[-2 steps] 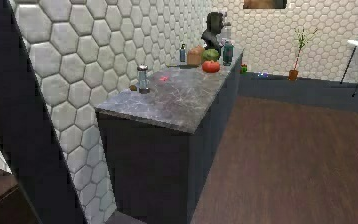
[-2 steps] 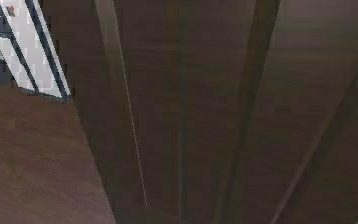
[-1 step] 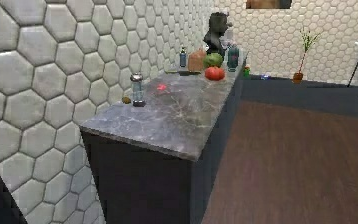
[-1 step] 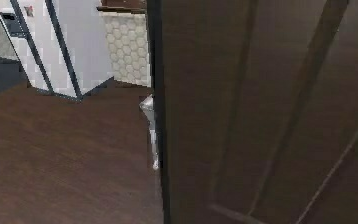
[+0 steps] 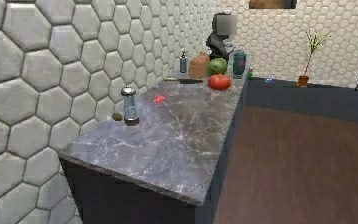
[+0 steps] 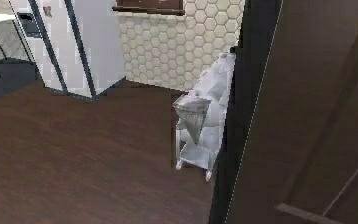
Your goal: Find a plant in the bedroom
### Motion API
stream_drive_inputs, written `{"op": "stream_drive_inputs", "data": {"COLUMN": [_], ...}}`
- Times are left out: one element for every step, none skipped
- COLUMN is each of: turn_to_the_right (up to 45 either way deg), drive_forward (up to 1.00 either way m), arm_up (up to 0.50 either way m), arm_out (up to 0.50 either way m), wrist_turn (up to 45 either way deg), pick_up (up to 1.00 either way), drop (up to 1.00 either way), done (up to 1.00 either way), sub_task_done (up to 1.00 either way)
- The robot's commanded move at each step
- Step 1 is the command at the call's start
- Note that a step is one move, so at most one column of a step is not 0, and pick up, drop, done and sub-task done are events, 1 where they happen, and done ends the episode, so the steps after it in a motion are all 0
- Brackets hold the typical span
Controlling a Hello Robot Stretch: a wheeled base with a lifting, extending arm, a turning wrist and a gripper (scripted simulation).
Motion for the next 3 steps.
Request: {"op": "stream_drive_inputs", "data": {"turn_to_the_right": [39.0, 0.0, -12.0], "drive_forward": [0.00, 0.45, 0.00], "arm_up": [0.00, 0.00, 0.00], "arm_out": [0.00, 0.00, 0.00], "wrist_turn": [0.0, 0.0, 0.0], "pick_up": [0.00, 0.00, 0.00], "drop": [0.00, 0.00, 0.00], "done": [0.00, 0.00, 0.00], "sub_task_done": [0.00, 0.00, 0.00]}}
